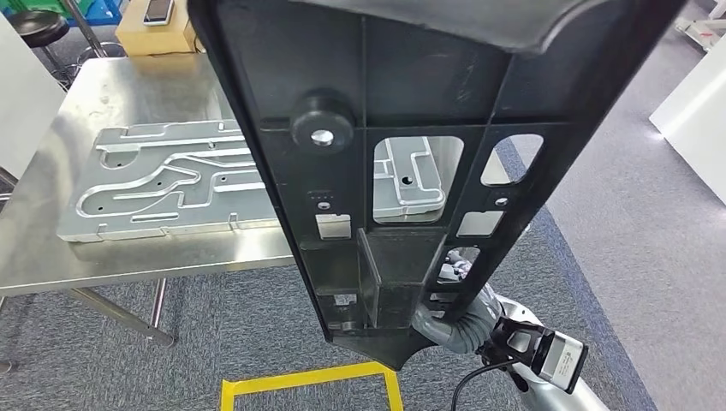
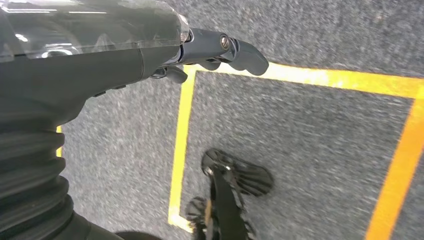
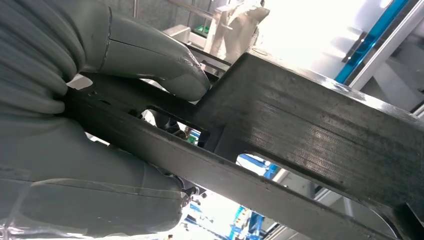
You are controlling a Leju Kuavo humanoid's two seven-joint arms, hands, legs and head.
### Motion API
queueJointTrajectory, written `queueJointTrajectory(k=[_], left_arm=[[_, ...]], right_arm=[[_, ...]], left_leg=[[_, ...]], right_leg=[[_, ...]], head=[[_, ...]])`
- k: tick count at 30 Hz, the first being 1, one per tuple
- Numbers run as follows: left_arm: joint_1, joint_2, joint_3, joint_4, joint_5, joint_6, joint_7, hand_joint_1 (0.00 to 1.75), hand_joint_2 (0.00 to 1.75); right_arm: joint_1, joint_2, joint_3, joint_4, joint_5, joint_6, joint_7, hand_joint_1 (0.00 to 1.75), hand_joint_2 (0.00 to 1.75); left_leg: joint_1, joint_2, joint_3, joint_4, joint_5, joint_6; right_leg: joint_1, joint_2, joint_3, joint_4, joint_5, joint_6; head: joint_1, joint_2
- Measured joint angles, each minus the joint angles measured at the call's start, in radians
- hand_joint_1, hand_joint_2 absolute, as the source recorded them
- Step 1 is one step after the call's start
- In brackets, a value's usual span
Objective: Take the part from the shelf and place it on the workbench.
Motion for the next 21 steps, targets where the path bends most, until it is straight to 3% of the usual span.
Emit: queueJointTrajectory(k=[1,3,4,5,7,9,11,13,14,15,16,18,19,20,21], left_arm=[[0.0,-0.001,0.001,0.0,0.0,0.0,0.0,0.0,1.75],[0.002,-0.002,0.002,0.0,0.001,0.0,0.0,0.0,1.75],[0.001,-0.002,0.002,0.0,0.002,0.0,0.0,0.0,1.75],[0.001,-0.003,0.002,0.0,0.003,0.0,-0.001,0.0,1.75],[-0.002,-0.003,0.002,0.0,0.006,0.0,-0.002,0.0,1.75],[-0.005,-0.003,0.002,0.0,0.007,0.0,-0.003,0.0,1.75],[-0.009,-0.004,0.003,0.0,0.008,0.001,-0.003,0.0,1.75],[-0.01,-0.005,0.003,0.0,0.009,0.001,-0.003,0.0,1.75],[-0.009,-0.005,0.004,0.0,0.01,0.002,-0.003,0.0,1.75],[-0.008,-0.005,0.005,0.0,0.011,0.002,-0.004,0.0,1.75],[-0.008,-0.005,0.008,0.0,0.013,0.002,-0.005,0.0,1.75],[-0.006,-0.005,0.014,0.0,0.017,0.002,-0.007,0.0,1.75],[-0.005,-0.005,0.017,0.0,0.019,0.002,-0.008,0.0,1.75],[-0.003,-0.005,0.019,0.0,0.022,0.002,-0.009,0.0,1.75],[-0.002,-0.005,0.021,0.0,0.024,0.002,-0.01,0.0,1.75]], right_arm=[[0.0,0.0,0.0,0.0,0.0,0.0,0.0,1.75,1.75],[0.0,0.0,0.0,0.001,0.0,-0.001,0.002,1.75,1.75],[0.0,0.0,0.001,0.001,0.0,-0.002,0.004,1.75,1.75],[0.0,0.0,0.001,0.0,0.0,-0.002,0.006,1.75,1.75],[-0.006,-0.001,0.002,-0.005,0.001,-0.005,0.012,1.75,1.75],[-0.014,-0.007,0.003,-0.015,0.002,-0.011,0.022,1.75,1.75],[-0.021,-0.011,0.003,-0.024,0.002,-0.019,0.033,1.75,1.75],[-0.025,-0.012,0.004,-0.031,0.003,-0.025,0.039,1.75,1.75],[-0.025,-0.012,0.005,-0.034,0.005,-0.03,0.04,1.75,1.75],[-0.025,-0.012,0.005,-0.038,0.008,-0.036,0.039,1.75,1.75],[-0.024,-0.012,0.005,-0.043,0.014,-0.046,0.037,1.75,1.75],[-0.017,-0.012,0.005,-0.056,0.038,-0.07,0.024,1.75,1.75],[-0.01,-0.012,0.005,-0.062,0.055,-0.084,0.015,1.75,1.75],[-0.002,-0.012,0.005,-0.069,0.073,-0.099,0.006,1.75,1.75],[0.006,-0.012,0.006,-0.076,0.089,-0.112,0.001,1.75,1.75]], left_leg=[[0.001,-0.002,0.02,0.0,-0.015,-0.003],[0.0,-0.005,0.053,0.0,-0.044,-0.011],[-0.001,-0.006,0.064,0.0,-0.059,-0.017],[-0.002,-0.006,0.075,-0.001,-0.068,-0.023],[-0.002,-0.005,0.085,0.007,-0.07,-0.037],[0.0,-0.001,0.065,0.062,-0.062,-0.048],[0.002,0.004,0.001,0.166,-0.086,-0.056],[0.003,0.005,-0.079,0.259,-0.144,-0.06],[0.003,0.006,-0.108,0.275,-0.161,-0.06],[0.003,0.006,-0.123,0.261,-0.153,-0.058],[0.002,0.006,-0.125,0.219,-0.118,-0.054],[-0.001,0.006,-0.114,0.103,-0.007,-0.043],[-0.004,0.006,-0.108,0.063,0.032,-0.037],[-0.008,0.006,-0.106,0.042,0.056,-0.032],[-0.011,0.006,-0.107,0.039,0.059,-0.028]], right_leg=[[-0.001,-0.001,-0.003,-0.045,0.033,0.0],[0.0,-0.005,0.001,-0.154,0.158,-0.007],[0.003,-0.007,0.004,-0.188,0.206,-0.013],[0.005,-0.007,0.006,-0.205,0.235,-0.021],[0.007,-0.003,0.019,-0.21,0.229,-0.036],[0.006,-0.003,0.042,-0.22,0.217,-0.051],[0.006,-0.004,0.065,-0.226,0.202,-0.061],[0.007,-0.003,0.083,-0.226,0.185,-0.064],[0.008,-0.002,0.094,-0.226,0.175,-0.065],[0.009,-0.001,0.107,-0.226,0.165,-0.064],[0.009,0.0,0.121,-0.226,0.155,-0.063],[0.011,0.001,0.147,-0.226,0.135,-0.06],[0.012,0.002,0.153,-0.225,0.127,-0.056],[0.013,0.003,0.157,-0.226,0.121,-0.05],[0.012,0.004,0.158,-0.228,0.117,-0.045]], head=[[0.0,0.0],[0.0,0.0],[0.0,0.0],[0.0,0.0],[0.0,0.0],[0.0,0.0],[0.0,0.0],[0.0,0.0],[0.0,0.0],[0.0,0.0],[0.0,0.0],[0.0,0.0],[0.0,0.0],[0.0,0.0],[0.0,0.0]])
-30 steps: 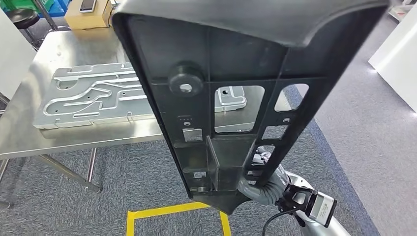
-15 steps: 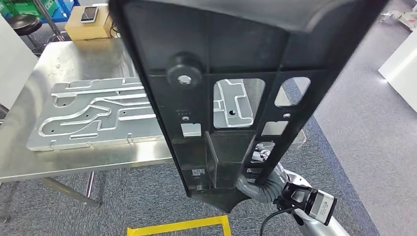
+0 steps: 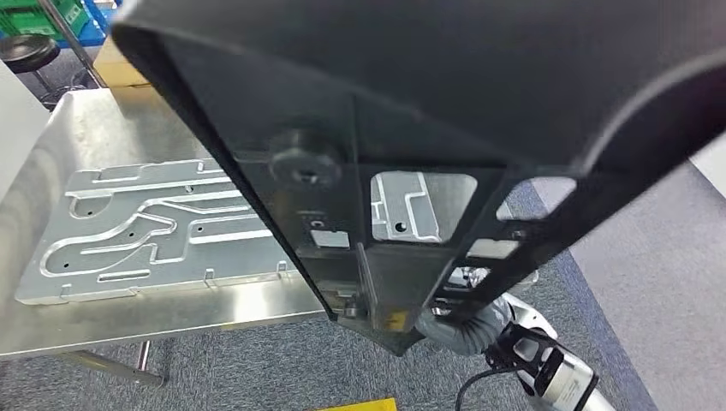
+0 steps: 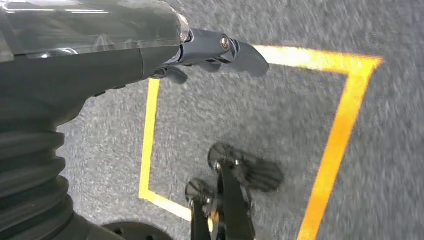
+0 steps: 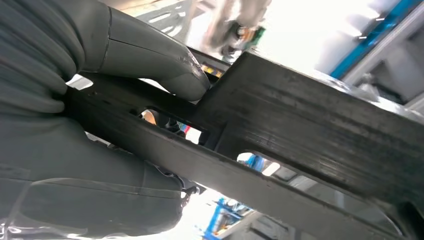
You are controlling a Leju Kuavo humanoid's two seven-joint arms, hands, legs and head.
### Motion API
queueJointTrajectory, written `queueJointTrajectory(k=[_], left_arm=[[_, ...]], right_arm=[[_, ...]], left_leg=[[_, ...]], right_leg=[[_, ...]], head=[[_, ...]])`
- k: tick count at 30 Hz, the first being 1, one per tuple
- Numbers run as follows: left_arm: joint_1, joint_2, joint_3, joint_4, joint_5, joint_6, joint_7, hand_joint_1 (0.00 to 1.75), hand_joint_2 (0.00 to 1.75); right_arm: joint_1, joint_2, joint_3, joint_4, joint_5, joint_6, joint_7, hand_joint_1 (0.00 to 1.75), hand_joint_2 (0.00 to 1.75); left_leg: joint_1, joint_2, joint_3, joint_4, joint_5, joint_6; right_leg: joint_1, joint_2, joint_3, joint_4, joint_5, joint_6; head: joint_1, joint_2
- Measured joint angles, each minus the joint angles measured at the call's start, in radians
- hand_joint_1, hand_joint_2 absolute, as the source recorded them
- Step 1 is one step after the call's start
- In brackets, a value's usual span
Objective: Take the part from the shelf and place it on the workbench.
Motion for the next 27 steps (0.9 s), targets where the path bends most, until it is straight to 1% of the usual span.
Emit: queueJointTrajectory(k=[2,3,4,5,6,7,8,9,10,11,12,13,14,16,18,19,20,22,23,24,25,26,27], left_arm=[[0.001,-0.001,0.001,0.0,0.004,0.0,-0.002,0.0,1.75],[0.0,-0.002,0.001,0.0,0.004,0.0,-0.002,0.0,1.75],[-0.001,-0.003,0.002,0.0,0.004,0.0,-0.003,0.0,1.75],[-0.002,-0.003,0.002,0.0,0.004,0.0,-0.003,0.0,1.75],[-0.003,-0.003,0.003,0.0,0.004,0.0,-0.003,0.0,1.75],[-0.004,-0.004,0.004,0.0,0.004,0.0,-0.003,0.0,1.75],[-0.004,-0.004,0.005,0.0,0.004,0.0,-0.003,0.0,1.75],[-0.004,-0.004,0.005,0.0,0.004,0.0,-0.003,0.0,1.75],[-0.003,-0.004,0.005,0.0,0.004,0.0,-0.003,0.0,1.75],[-0.003,-0.005,0.005,0.0,0.004,0.0,-0.003,0.0,1.75],[-0.003,-0.006,0.005,0.0,0.004,-0.001,-0.003,0.0,1.75],[-0.004,-0.006,0.006,0.0,0.004,-0.001,-0.003,0.0,1.75],[-0.004,-0.006,0.006,0.0,0.004,-0.001,-0.003,0.0,1.75],[-0.006,-0.007,0.006,0.0,0.004,-0.001,-0.003,0.0,1.75],[-0.007,-0.007,0.006,0.0,0.004,-0.001,-0.003,0.0,1.75],[-0.007,-0.007,0.006,0.0,0.005,-0.001,-0.003,0.0,1.75],[-0.007,-0.007,0.006,0.0,0.006,-0.001,-0.004,0.0,1.75],[-0.006,-0.008,0.007,0.0,0.009,-0.001,-0.006,0.0,1.75],[-0.004,-0.008,0.008,0.0,0.01,-0.002,-0.008,0.0,1.75],[-0.002,-0.008,0.009,0.0,0.008,-0.005,-0.012,0.0,1.75],[0.0,-0.008,0.009,0.0,0.002,-0.01,-0.017,0.0,1.75],[0.001,-0.007,0.009,0.0,-0.005,-0.016,-0.022,0.0,1.75],[0.0,-0.006,0.008,0.0,-0.013,-0.023,-0.027,0.0,1.75]], right_arm=[[0.01,0.0,0.0,-0.014,0.018,-0.016,-0.004,1.75,1.75],[0.012,0.0,0.0,-0.02,0.021,-0.02,-0.005,1.75,1.75],[0.013,0.0,0.0,-0.024,0.022,-0.022,-0.006,1.75,1.75],[0.015,0.002,0.0,-0.028,0.023,-0.023,-0.007,1.75,1.75],[0.017,0.004,0.0,-0.03,0.023,-0.024,-0.008,1.75,1.75],[0.021,0.005,0.0,-0.031,0.023,-0.025,-0.009,1.75,1.75],[0.024,0.006,0.0,-0.032,0.023,-0.025,-0.009,1.75,1.75],[0.027,0.006,0.0,-0.032,0.023,-0.025,-0.009,1.75,1.75],[0.028,0.006,0.0,-0.033,0.024,-0.026,-0.009,1.75,1.75],[0.028,0.006,0.0,-0.033,0.024,-0.026,-0.009,1.75,1.75],[0.028,0.006,0.0,-0.034,0.024,-0.026,-0.009,1.75,1.75],[0.027,0.006,0.0,-0.035,0.024,-0.026,-0.009,1.75,1.75],[0.027,0.006,0.0,-0.037,0.024,-0.026,-0.009,1.75,1.75],[0.028,0.006,-0.001,-0.04,0.025,-0.027,-0.009,1.75,1.75],[0.028,0.004,-0.001,-0.043,0.026,-0.028,-0.009,1.75,1.75],[0.028,0.002,-0.001,-0.044,0.029,-0.031,-0.009,1.75,1.75],[0.028,0.001,-0.001,-0.045,0.04,-0.042,-0.01,1.75,1.75],[0.03,0.001,-0.001,-0.048,0.089,-0.084,-0.005,1.75,1.75],[0.031,0.001,0.0,-0.049,0.125,-0.117,0.008,1.75,1.75],[0.028,0.001,0.0,-0.049,0.164,-0.153,0.03,1.75,1.75],[0.014,0.001,0.0,-0.044,0.202,-0.191,0.06,1.75,1.75],[-0.016,0.001,0.0,-0.028,0.24,-0.227,0.096,1.75,1.75],[-0.065,0.001,-0.004,0.006,0.283,-0.257,0.131,1.75,1.75]], left_leg=[[0.002,0.001,0.007,-0.012,0.006,0.008],[0.005,0.002,0.013,-0.02,0.006,0.012],[0.008,0.002,0.02,-0.029,0.007,0.016],[0.01,0.003,0.027,-0.034,0.006,0.02],[0.011,0.003,0.03,-0.035,0.002,0.023],[0.011,0.003,0.033,-0.035,-0.001,0.025],[0.011,0.003,0.035,-0.034,-0.005,0.026],[0.011,0.002,0.039,-0.032,-0.01,0.025],[0.012,0.002,0.045,-0.03,-0.015,0.023],[0.013,0.001,0.051,-0.028,-0.021,0.021],[0.012,0.001,0.055,-0.025,-0.027,0.017],[0.011,0.0,0.057,-0.022,-0.032,0.012],[0.009,0.0,0.057,-0.02,-0.035,0.007],[0.008,0.0,0.056,-0.02,-0.037,-0.005],[0.009,0.002,0.055,-0.012,-0.048,-0.015],[0.01,0.002,0.045,0.014,-0.066,-0.02],[0.012,0.003,0.025,0.061,-0.093,-0.024],[0.013,0.003,-0.037,0.191,-0.15,-0.031],[0.014,0.003,-0.062,0.239,-0.162,-0.033],[0.015,0.003,-0.072,0.254,-0.155,-0.033],[0.015,0.003,-0.063,0.229,-0.129,-0.032],[0.016,0.004,-0.038,0.171,-0.091,-0.03],[0.015,0.004,-0.007,0.102,-0.057,-0.025]], right_leg=[[0.0,0.001,0.003,-0.003,-0.008,0.011],[0.001,0.0,0.0,0.007,-0.018,0.015],[0.001,0.0,-0.012,0.034,-0.035,0.019],[-0.001,-0.001,-0.036,0.082,-0.058,0.022],[-0.003,-0.001,-0.073,0.145,-0.083,0.025],[-0.005,-0.001,-0.111,0.206,-0.1,0.029],[-0.008,-0.001,-0.141,0.247,-0.101,0.032],[-0.01,-0.002,-0.156,0.253,-0.083,0.034],[-0.013,-0.003,-0.149,0.218,-0.045,0.036],[-0.014,-0.005,-0.128,0.157,0.001,0.036],[-0.015,-0.006,-0.104,0.097,0.034,0.034],[-0.013,-0.007,-0.085,0.048,0.054,0.031],[-0.011,-0.007,-0.076,0.021,0.06,0.027],[-0.007,-0.004,-0.074,0.008,0.055,0.018],[-0.011,-0.004,-0.069,0.001,0.057,0.008],[-0.014,-0.005,-0.065,-0.003,0.058,0.002],[-0.015,-0.006,-0.061,-0.006,0.058,-0.002],[-0.013,-0.008,-0.059,-0.007,0.056,-0.007],[-0.013,-0.008,-0.058,-0.007,0.055,-0.008],[-0.012,-0.007,-0.057,-0.006,0.054,-0.009],[-0.012,-0.006,-0.056,-0.006,0.053,-0.009],[-0.012,-0.003,-0.054,-0.006,0.053,-0.008],[-0.012,0.001,-0.053,-0.006,0.053,-0.007]], head=[[0.0,0.0],[0.0,0.0],[0.0,0.0],[0.0,0.0],[0.0,0.0],[0.0,0.0],[0.0,0.0],[0.0,0.0],[0.0,0.0],[0.0,0.0],[0.0,0.0],[0.0,0.0],[0.0,0.0],[0.0,0.0],[0.0,0.0],[0.0,0.0],[0.0,0.0],[0.0,0.0],[0.0,0.0],[0.0,0.0],[0.0,0.0],[0.0,0.0],[0.0,0.0]])
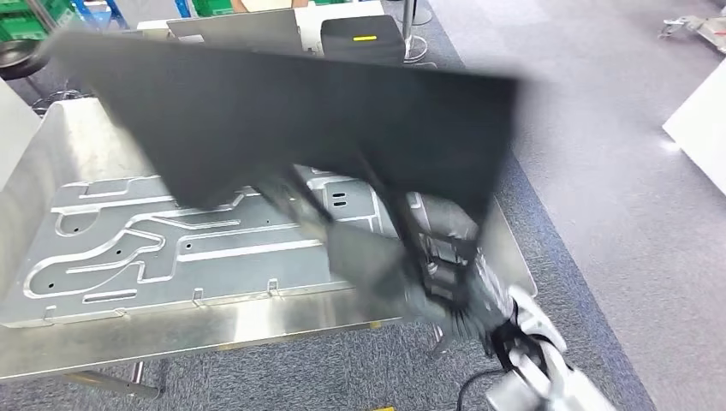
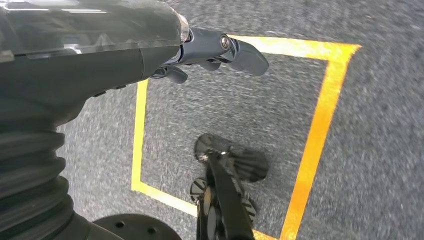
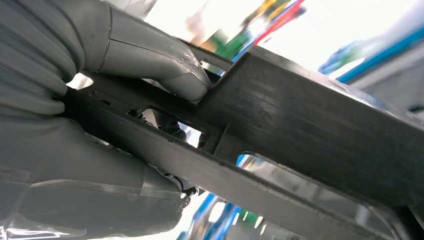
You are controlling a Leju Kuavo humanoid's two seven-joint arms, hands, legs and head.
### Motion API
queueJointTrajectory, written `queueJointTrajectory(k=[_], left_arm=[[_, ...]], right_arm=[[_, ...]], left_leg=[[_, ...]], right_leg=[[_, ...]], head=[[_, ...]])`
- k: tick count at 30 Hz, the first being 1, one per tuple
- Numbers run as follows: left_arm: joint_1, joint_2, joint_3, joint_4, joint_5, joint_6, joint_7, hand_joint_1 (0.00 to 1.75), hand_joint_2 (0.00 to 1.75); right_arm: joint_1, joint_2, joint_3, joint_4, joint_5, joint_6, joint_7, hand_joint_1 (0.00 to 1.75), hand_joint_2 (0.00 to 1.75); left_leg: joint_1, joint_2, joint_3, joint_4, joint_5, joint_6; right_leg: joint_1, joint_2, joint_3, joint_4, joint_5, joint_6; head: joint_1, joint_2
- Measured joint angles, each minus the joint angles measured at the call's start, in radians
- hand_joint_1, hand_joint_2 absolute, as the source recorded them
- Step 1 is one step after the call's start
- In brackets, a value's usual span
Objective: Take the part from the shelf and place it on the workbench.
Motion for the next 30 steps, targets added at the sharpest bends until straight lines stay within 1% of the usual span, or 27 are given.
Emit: queueJointTrajectory(k=[1,2,3,4,5,6,7,8,10,11,12,13,14,15,16,17,19,21,22,23,24,25,26,27,28,29,30], left_arm=[[-0.003,0.001,-0.002,0.0,-0.007,-0.006,-0.004,0.0,1.75],[-0.008,0.002,-0.004,0.0,-0.013,-0.011,-0.006,0.0,1.75],[-0.013,0.003,-0.007,0.0,-0.018,-0.015,-0.009,0.0,1.75],[-0.017,0.003,-0.009,0.0,-0.022,-0.018,-0.01,0.0,1.75],[-0.018,0.003,-0.011,0.0,-0.026,-0.02,-0.01,0.0,1.75],[-0.019,0.003,-0.012,0.0,-0.029,-0.022,-0.011,0.0,1.75],[-0.02,0.003,-0.013,0.0,-0.032,-0.024,-0.01,0.0,1.75],[-0.023,0.003,-0.013,0.0,-0.034,-0.026,-0.009,0.0,1.75],[-0.029,0.003,-0.013,0.0,-0.035,-0.027,-0.007,0.0,1.75],[-0.031,0.002,-0.013,0.0,-0.035,-0.027,-0.006,0.0,1.75],[-0.032,0.002,-0.013,0.0,-0.035,-0.027,-0.005,0.0,1.75],[-0.032,0.002,-0.013,0.0,-0.035,-0.027,-0.005,0.0,1.75],[-0.032,0.001,-0.013,0.0,-0.035,-0.027,-0.004,0.0,1.75],[-0.032,0.0,-0.013,0.0,-0.035,-0.027,-0.005,0.0,1.75],[-0.032,-0.001,-0.014,0.0,-0.036,-0.028,-0.005,0.0,1.75],[-0.032,-0.002,-0.014,0.0,-0.036,-0.029,-0.006,0.0,1.75],[-0.03,-0.002,-0.014,0.0,-0.035,-0.029,-0.009,0.0,1.75],[-0.027,-0.003,-0.014,0.0,-0.035,-0.029,-0.011,0.0,1.75],[-0.028,-0.003,-0.014,0.001,-0.035,-0.03,-0.011,0.0,1.75],[-0.03,-0.004,-0.014,0.001,-0.035,-0.03,-0.011,0.0,1.75],[-0.032,-0.004,-0.014,0.001,-0.034,-0.031,-0.012,0.0,1.75],[-0.034,-0.005,-0.014,0.001,-0.032,-0.033,-0.015,0.0,1.75],[-0.035,-0.005,-0.014,0.001,-0.031,-0.035,-0.019,0.0,1.75],[-0.035,-0.005,-0.014,0.001,-0.03,-0.038,-0.023,0.0,1.75],[-0.035,-0.005,-0.014,0.001,-0.029,-0.041,-0.026,0.0,1.75],[-0.035,-0.005,-0.014,0.001,-0.029,-0.043,-0.029,0.0,1.75],[-0.035,-0.005,-0.014,0.001,-0.029,-0.044,-0.03,0.0,1.75]], right_arm=[[-0.064,0.0,-0.006,0.052,0.055,-0.025,0.031,1.75,1.75],[-0.135,0.0,-0.014,0.114,0.119,-0.044,0.056,1.75,1.75],[-0.202,0.0,-0.021,0.186,0.198,-0.065,0.077,1.75,1.75],[-0.259,0.0,-0.025,0.254,0.284,-0.083,0.093,1.75,1.75],[-0.31,0.0,-0.023,0.322,0.378,-0.098,0.106,1.75,1.75],[-0.359,0.0,-0.013,0.392,0.48,-0.111,0.121,1.75,1.75],[-0.405,0.0,0.006,0.462,0.575,-0.121,0.137,1.75,1.75],[-0.448,0.001,0.034,0.531,0.656,-0.13,0.155,1.75,1.75],[-0.509,0.002,0.1,0.656,0.745,-0.154,0.185,1.75,1.75],[-0.527,0.002,0.132,0.706,0.763,-0.165,0.194,1.75,1.75],[-0.541,0.003,0.162,0.749,0.775,-0.175,0.202,1.75,1.75],[-0.553,0.003,0.188,0.784,0.783,-0.183,0.21,1.75,1.75],[-0.567,0.003,0.212,0.814,0.79,-0.193,0.218,1.75,1.75],[-0.581,0.005,0.233,0.842,0.795,-0.205,0.229,1.75,1.75],[-0.597,0.008,0.25,0.867,0.798,-0.22,0.241,1.75,1.75],[-0.612,0.012,0.262,0.888,0.799,-0.234,0.253,1.75,1.75],[-0.634,0.018,0.277,0.916,0.795,-0.256,0.273,1.75,1.75],[-0.647,0.019,0.283,0.93,0.789,-0.257,0.28,1.75,1.75],[-0.655,0.019,0.285,0.937,0.788,-0.252,0.281,1.75,1.75],[-0.663,0.018,0.287,0.947,0.791,-0.245,0.281,1.75,1.75],[-0.671,0.017,0.291,0.96,0.796,-0.239,0.28,1.75,1.75],[-0.678,0.015,0.298,0.977,0.803,-0.236,0.279,1.75,1.75],[-0.682,0.012,0.306,0.997,0.811,-0.236,0.278,1.75,1.75],[-0.682,0.01,0.314,1.017,0.818,-0.238,0.277,1.75,1.75],[-0.682,0.008,0.322,1.034,0.823,-0.239,0.275,1.75,1.75],[-0.681,0.007,0.328,1.047,0.826,-0.241,0.274,1.75,1.75],[-0.681,0.007,0.332,1.057,0.828,-0.242,0.273,1.75,1.75]], left_leg=[[-0.002,0.0,0.027,-0.062,0.023,0.005],[-0.004,0.0,0.042,-0.102,0.035,0.01],[-0.006,-0.001,0.048,-0.119,0.037,0.016],[-0.008,-0.004,0.046,-0.124,0.039,0.021],[-0.005,-0.005,0.046,-0.126,0.044,0.028],[-0.003,-0.007,0.046,-0.131,0.049,0.034],[0.0,-0.008,0.046,-0.137,0.054,0.04],[0.002,-0.009,0.046,-0.141,0.058,0.045],[0.001,-0.015,0.044,-0.142,0.06,0.048],[0.001,-0.019,0.043,-0.141,0.06,0.048],[0.001,-0.025,0.043,-0.14,0.06,0.048],[0.001,-0.03,0.043,-0.137,0.059,0.047],[0.001,-0.036,0.044,-0.133,0.056,0.046],[0.001,-0.041,0.043,-0.129,0.053,0.043],[0.0,-0.044,0.039,-0.124,0.05,0.04],[-0.001,-0.047,0.033,-0.12,0.049,0.036],[-0.003,-0.05,0.021,-0.117,0.05,0.027],[-0.003,-0.05,0.019,-0.115,0.046,0.017],[-0.004,-0.043,0.014,-0.101,0.035,0.011],[-0.005,-0.034,-0.001,-0.064,0.013,0.005],[-0.004,-0.023,-0.028,-0.008,-0.016,0.0],[-0.003,-0.016,-0.062,0.061,-0.045,-0.005],[-0.002,-0.012,-0.095,0.123,-0.065,-0.009],[-0.001,-0.011,-0.115,0.155,-0.068,-0.011],[0.0,-0.01,-0.116,0.148,-0.049,-0.012],[0.0,-0.01,-0.097,0.099,-0.015,-0.011],[0.001,-0.011,-0.066,0.027,0.024,-0.009]], right_leg=[[0.001,0.005,-0.001,0.002,0.001,0.004],[0.002,0.009,-0.003,0.002,0.003,0.009],[0.003,0.011,-0.006,0.002,0.005,0.016],[0.004,0.011,-0.008,0.0,0.008,0.024],[0.004,0.01,-0.009,-0.001,0.009,0.03],[0.004,0.007,-0.012,0.005,0.004,0.035],[0.004,0.003,-0.023,0.027,-0.011,0.038],[0.003,0.0,-0.042,0.068,-0.035,0.04],[0.003,-0.003,-0.1,0.197,-0.094,0.043],[0.002,-0.004,-0.125,0.25,-0.109,0.043],[0.002,-0.004,-0.138,0.273,-0.105,0.044],[0.001,-0.005,-0.132,0.255,-0.081,0.042],[0.001,-0.005,-0.111,0.203,-0.042,0.04],[0.001,-0.006,-0.084,0.139,-0.006,0.036],[0.004,-0.008,-0.062,0.081,0.02,0.033],[0.006,-0.009,-0.046,0.04,0.03,0.029],[0.012,-0.011,-0.04,0.015,0.022,0.023],[0.008,-0.016,-0.036,0.007,0.02,0.016],[0.005,-0.02,-0.032,0.002,0.02,0.011],[0.003,-0.025,-0.028,-0.002,0.02,0.007],[0.003,-0.031,-0.025,-0.004,0.019,0.003],[0.004,-0.035,-0.023,-0.004,0.018,0.0],[0.005,-0.039,-0.021,-0.004,0.016,-0.001],[0.006,-0.043,-0.019,-0.004,0.015,-0.002],[0.006,-0.045,-0.016,-0.004,0.013,-0.001],[0.006,-0.047,-0.013,-0.003,0.011,0.001],[0.005,-0.048,-0.01,-0.003,0.008,0.004]], head=[[0.0,0.0],[0.0,0.0],[0.0,0.0],[0.0,0.0],[0.0,0.0],[0.0,0.0],[0.0,0.0],[0.0,0.0],[0.0,0.0],[0.0,0.0],[0.0,0.0],[0.0,0.0],[0.0,0.0],[0.0,0.0],[0.0,0.0],[0.0,0.0],[0.0,0.0],[0.0,0.0],[0.0,0.0],[0.0,0.0],[0.0,0.0],[0.0,0.0],[0.0,0.0],[0.0,0.0],[0.0,0.0],[0.0,0.0],[0.0,0.0]])
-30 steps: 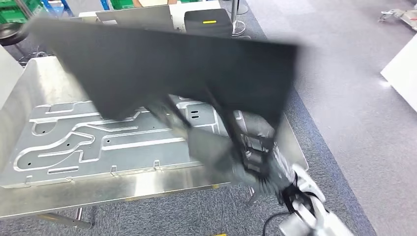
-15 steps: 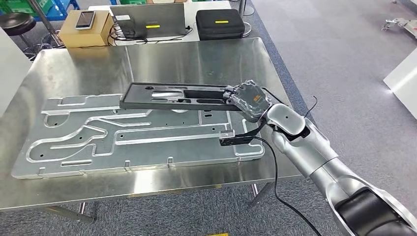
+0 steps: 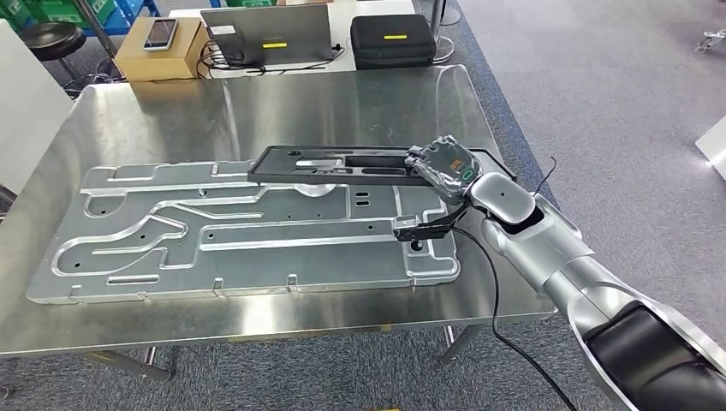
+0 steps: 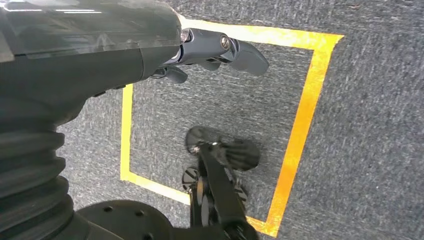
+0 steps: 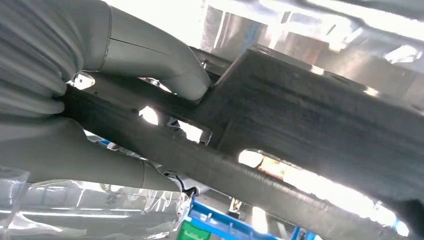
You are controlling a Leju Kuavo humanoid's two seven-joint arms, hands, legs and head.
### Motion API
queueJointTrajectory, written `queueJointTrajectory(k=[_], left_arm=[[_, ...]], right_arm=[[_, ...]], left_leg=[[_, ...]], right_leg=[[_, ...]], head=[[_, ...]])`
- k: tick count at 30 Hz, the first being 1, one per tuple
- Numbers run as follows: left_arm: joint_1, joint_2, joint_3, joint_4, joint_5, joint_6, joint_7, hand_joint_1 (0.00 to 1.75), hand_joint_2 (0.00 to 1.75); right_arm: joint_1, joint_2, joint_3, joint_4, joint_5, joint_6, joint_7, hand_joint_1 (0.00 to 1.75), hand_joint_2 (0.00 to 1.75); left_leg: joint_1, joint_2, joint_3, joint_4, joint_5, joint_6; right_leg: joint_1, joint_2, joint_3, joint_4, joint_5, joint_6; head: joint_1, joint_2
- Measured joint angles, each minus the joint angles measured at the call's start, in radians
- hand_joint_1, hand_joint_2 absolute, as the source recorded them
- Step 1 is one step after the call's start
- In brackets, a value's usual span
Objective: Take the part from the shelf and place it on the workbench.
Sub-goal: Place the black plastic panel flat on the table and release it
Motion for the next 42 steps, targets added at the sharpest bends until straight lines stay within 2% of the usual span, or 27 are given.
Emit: queueJointTrajectory(k=[2,3,6,8,9,11,12,13,14,15,17,18,20,21,23,24,26,27,28,29,30,32,33,34,38,40,42], left_arm=[[-0.001,0.0,0.0,0.0,0.0,-0.001,-0.002,0.0,1.75],[0.0,0.0,0.0,0.0,-0.001,-0.001,-0.004,0.0,1.75],[0.002,0.0,-0.005,0.0,-0.008,-0.001,-0.021,0.0,1.75],[0.0,0.0,-0.014,0.0,-0.016,-0.001,-0.036,0.0,1.75],[-0.002,0.0,-0.018,0.0,-0.02,-0.001,-0.042,0.0,1.75],[-0.004,0.0,-0.025,0.0,-0.027,-0.001,-0.052,0.0,1.75],[-0.004,0.0,-0.027,0.0,-0.028,0.0,-0.055,0.0,1.75],[-0.004,0.0,-0.029,0.0,-0.029,0.0,-0.057,0.0,1.75],[-0.004,0.0,-0.031,0.0,-0.029,0.001,-0.059,0.0,1.75],[-0.004,0.0,-0.033,0.0,-0.03,0.003,-0.06,0.0,1.75],[-0.004,0.0,-0.039,0.0,-0.032,0.01,-0.063,0.0,1.75],[-0.004,0.0,-0.041,0.0,-0.032,0.014,-0.064,0.0,1.31],[-0.003,-0.001,-0.044,0.0,-0.031,0.023,-0.067,0.0,0.44],[-0.003,-0.001,-0.044,0.0,-0.03,0.027,-0.067,0.0,0.0],[-0.003,-0.002,-0.044,0.0,-0.028,0.037,-0.067,0.0,0.0],[-0.003,-0.002,-0.044,0.0,-0.028,0.041,-0.066,0.0,0.0],[-0.004,-0.002,-0.044,0.0,-0.027,0.049,-0.062,0.0,0.0],[-0.003,-0.003,-0.044,0.0,-0.026,0.052,-0.059,0.0,0.0],[-0.001,-0.003,-0.044,0.0,-0.026,0.054,-0.056,0.0,0.0],[0.0,-0.003,-0.044,0.0,-0.025,0.055,-0.054,0.0,0.0],[0.001,-0.003,-0.044,0.0,-0.025,0.055,-0.052,0.0,0.0],[0.002,-0.003,-0.044,0.0,-0.023,0.056,-0.049,0.0,0.0],[0.003,-0.003,-0.044,0.0,-0.022,0.055,-0.048,0.0,0.0],[0.005,-0.003,-0.044,0.0,-0.021,0.055,-0.046,0.0,0.0],[0.01,-0.003,-0.044,0.0,-0.021,0.053,-0.043,0.0,0.0],[0.008,-0.003,-0.044,0.0,-0.021,0.053,-0.043,0.0,0.0],[0.007,-0.003,-0.044,0.0,-0.021,0.051,-0.043,0.0,0.0]], right_arm=[[-0.003,0.0,0.004,0.015,0.001,-0.002,-0.001,1.75,1.75],[-0.004,0.0,0.005,0.022,0.0,-0.003,-0.003,1.75,1.75],[-0.005,0.0,0.012,0.043,0.0,-0.004,-0.01,1.75,1.75],[0.001,0.006,0.02,0.058,0.0,-0.01,-0.01,1.75,1.75],[0.007,0.012,0.024,0.067,0.0,-0.015,-0.008,1.75,1.75],[0.024,0.03,0.032,0.09,0.001,-0.024,-0.007,0.87,0.87],[0.035,0.038,0.037,0.1,0.001,-0.027,-0.008,0.44,0.44],[0.043,0.045,0.043,0.109,0.002,-0.028,-0.01,0.0,0.0],[0.049,0.051,0.049,0.116,0.002,-0.029,-0.014,0.0,0.0],[0.051,0.056,0.055,0.121,0.002,-0.031,-0.019,0.0,0.0],[0.05,0.068,0.064,0.13,-0.002,-0.036,-0.032,0.0,0.0],[0.049,0.074,0.069,0.133,-0.005,-0.04,-0.038,0.0,0.0],[0.048,0.081,0.079,0.139,-0.017,-0.049,-0.052,0.0,0.0],[0.049,0.082,0.082,0.14,-0.024,-0.055,-0.059,0.0,0.0],[0.05,0.082,0.087,0.142,-0.039,-0.067,-0.071,0.0,0.0],[0.05,0.079,0.089,0.142,-0.048,-0.073,-0.077,0.0,0.0],[0.054,0.071,0.094,0.141,-0.066,-0.083,-0.089,0.0,0.0],[0.058,0.065,0.095,0.14,-0.074,-0.086,-0.094,0.0,0.0],[0.062,0.059,0.097,0.136,-0.082,-0.089,-0.099,0.0,0.0],[0.066,0.054,0.098,0.132,-0.09,-0.092,-0.102,0.0,0.0],[0.07,0.052,0.098,0.124,-0.102,-0.097,-0.108,0.0,0.0],[0.079,0.05,0.092,0.093,-0.15,-0.121,-0.131,0.0,0.0],[0.086,0.05,0.083,0.064,-0.187,-0.137,-0.147,0.0,0.0],[0.096,0.05,0.072,0.028,-0.227,-0.15,-0.16,0.0,0.0],[0.132,0.053,0.031,-0.117,-0.307,-0.146,-0.17,0.0,0.0],[0.143,0.064,0.016,-0.155,-0.317,-0.146,-0.172,0.0,0.0],[0.163,0.075,-0.003,-0.19,-0.365,-0.154,-0.193,0.0,0.0]], left_leg=[[-0.002,-0.005,0.051,-0.116,0.046,0.01],[-0.005,-0.007,0.06,-0.14,0.051,0.016],[-0.006,-0.011,0.063,-0.15,0.053,0.038],[-0.001,-0.015,0.069,-0.158,0.058,0.051],[0.0,-0.017,0.071,-0.16,0.059,0.055],[-0.001,-0.022,0.072,-0.16,0.058,0.059],[-0.001,-0.025,0.073,-0.159,0.057,0.06],[-0.001,-0.028,0.074,-0.158,0.056,0.06],[-0.001,-0.031,0.076,-0.157,0.055,0.059],[-0.002,-0.033,0.078,-0.155,0.053,0.058],[-0.004,-0.036,0.078,-0.152,0.048,0.052],[-0.006,-0.037,0.077,-0.151,0.047,0.047],[-0.009,-0.037,0.074,-0.152,0.048,0.037],[-0.009,-0.037,0.074,-0.153,0.049,0.033],[-0.009,-0.029,0.067,-0.131,0.031,0.021],[-0.009,-0.022,0.05,-0.092,0.006,0.014],[-0.007,-0.009,-0.005,0.028,-0.059,0.001],[-0.006,-0.007,-0.033,0.085,-0.082,-0.002],[-0.005,-0.005,-0.049,0.116,-0.088,-0.004],[-0.004,-0.004,-0.049,0.115,-0.078,-0.005],[-0.002,-0.003,-0.031,0.077,-0.051,-0.005],[0.0,-0.007,0.036,-0.054,0.01,-0.003],[0.0,-0.009,0.063,-0.106,0.03,0.002],[-0.001,-0.011,0.078,-0.137,0.039,0.009],[-0.003,-0.005,0.087,-0.155,0.045,0.041],[0.0,-0.003,0.089,-0.161,0.049,0.053],[-0.002,-0.003,0.089,-0.161,0.049,0.058]], right_leg=[[0.003,0.0,0.003,0.002,-0.004,0.008],[0.005,-0.001,0.003,0.003,-0.005,0.013],[0.005,-0.003,0.003,0.001,-0.007,0.027],[0.001,0.007,-0.014,0.042,-0.036,0.033],[-0.001,0.015,-0.037,0.092,-0.063,0.035],[-0.003,0.027,-0.101,0.228,-0.118,0.037],[-0.003,0.029,-0.125,0.274,-0.127,0.037],[-0.003,0.029,-0.135,0.289,-0.119,0.036],[-0.003,0.029,-0.123,0.257,-0.09,0.033],[-0.002,0.028,-0.095,0.194,-0.051,0.029],[0.003,0.021,-0.031,0.063,0.002,0.019],[0.006,0.017,-0.013,0.025,0.01,0.016],[0.011,0.014,-0.005,0.004,0.004,0.013],[0.009,0.014,-0.005,0.002,0.004,0.01],[0.003,0.007,0.001,-0.007,0.008,0.002],[0.001,0.001,0.004,-0.012,0.009,-0.002],[0.001,-0.01,0.008,-0.013,0.008,-0.008],[0.002,-0.015,0.008,-0.013,0.008,-0.009],[0.002,-0.018,0.009,-0.012,0.007,-0.009],[0.002,-0.02,0.01,-0.012,0.006,-0.008],[0.001,-0.021,0.011,-0.011,0.004,-0.006],[0.001,-0.02,0.012,-0.006,0.0,0.001],[0.002,-0.018,0.013,-0.003,-0.002,0.006],[0.004,-0.016,0.013,-0.001,-0.003,0.011],[0.002,-0.005,0.01,0.004,-0.012,0.029],[-0.002,0.013,-0.021,0.077,-0.058,0.034],[-0.002,0.027,-0.081,0.211,-0.119,0.037]], head=[[0.0,0.0],[0.0,0.0],[0.0,0.0],[0.0,0.0],[0.0,0.0],[0.0,0.0],[0.0,0.0],[0.0,0.0],[0.0,0.0],[0.0,0.0],[0.0,0.0],[0.0,0.0],[0.0,0.0],[0.0,0.0],[0.0,0.0],[0.0,0.0],[0.0,0.0],[0.0,0.0],[0.0,0.0],[0.0,0.0],[0.0,0.0],[0.0,0.0],[0.0,0.0],[0.0,0.0],[0.0,0.0],[0.0,0.0],[0.0,0.0]])
